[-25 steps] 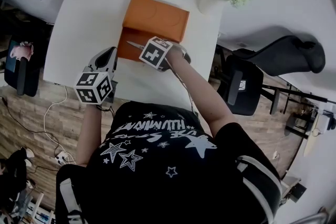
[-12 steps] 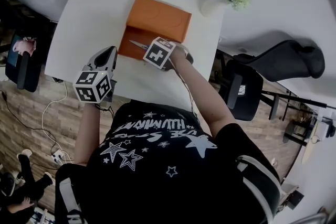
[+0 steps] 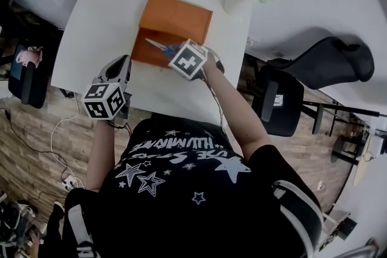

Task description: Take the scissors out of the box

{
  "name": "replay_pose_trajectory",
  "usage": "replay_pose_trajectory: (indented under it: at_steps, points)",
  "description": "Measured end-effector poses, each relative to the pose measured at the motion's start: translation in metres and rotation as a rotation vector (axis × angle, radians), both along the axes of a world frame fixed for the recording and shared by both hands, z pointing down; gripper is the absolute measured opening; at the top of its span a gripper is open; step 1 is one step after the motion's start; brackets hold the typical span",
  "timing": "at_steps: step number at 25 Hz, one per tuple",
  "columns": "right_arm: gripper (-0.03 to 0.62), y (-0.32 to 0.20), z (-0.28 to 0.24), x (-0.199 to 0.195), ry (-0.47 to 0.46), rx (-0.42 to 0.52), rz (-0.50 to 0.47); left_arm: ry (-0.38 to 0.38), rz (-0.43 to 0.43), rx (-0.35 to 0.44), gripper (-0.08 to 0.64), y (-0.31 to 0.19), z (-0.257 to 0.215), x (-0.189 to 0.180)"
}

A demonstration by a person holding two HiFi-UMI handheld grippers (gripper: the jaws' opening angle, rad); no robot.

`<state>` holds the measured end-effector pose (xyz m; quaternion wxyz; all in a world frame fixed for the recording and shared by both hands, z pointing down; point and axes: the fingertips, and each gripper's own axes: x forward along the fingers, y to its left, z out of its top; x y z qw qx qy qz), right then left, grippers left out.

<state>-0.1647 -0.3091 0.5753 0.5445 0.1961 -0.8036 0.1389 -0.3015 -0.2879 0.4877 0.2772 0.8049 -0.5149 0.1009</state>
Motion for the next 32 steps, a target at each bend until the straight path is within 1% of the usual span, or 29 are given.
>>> replay_pose_trajectory:
  at_steps: [2,5,6,9,12,18,22,28,32]
  points:
    - [0.101,0.003,-0.008,0.005,-0.034,0.016,0.010,-0.007,-0.004,0.008,0.018,0.005,-0.003,0.007]
    - [0.101,0.014,-0.014,0.010,-0.101,-0.012,0.026,-0.015,-0.027,0.022,0.018,0.013,-0.008,0.012]
    - [0.101,0.017,-0.019,0.010,-0.126,-0.008,0.022,-0.017,-0.037,0.025,0.018,0.016,-0.009,0.013]
    - [0.101,0.018,-0.029,0.018,-0.187,0.048,0.026,-0.023,-0.062,0.034,0.018,0.028,-0.014,0.019]
    - [0.101,0.020,-0.038,0.029,-0.218,0.113,0.032,-0.032,-0.085,0.040,0.018,0.043,-0.018,0.027]
    - [0.101,0.044,-0.050,0.045,-0.280,0.155,-0.020,-0.030,-0.119,0.054,0.018,0.071,-0.024,0.053]
    - [0.101,0.055,-0.058,0.060,-0.324,0.200,-0.020,-0.044,-0.131,0.063,0.018,0.085,-0.028,0.073]
    - [0.101,0.071,-0.070,0.086,-0.400,0.236,-0.007,-0.053,-0.162,0.066,0.018,0.110,-0.031,0.097]
    - [0.101,0.088,-0.070,0.102,-0.423,0.239,-0.017,-0.058,-0.181,0.068,0.018,0.127,-0.030,0.113]
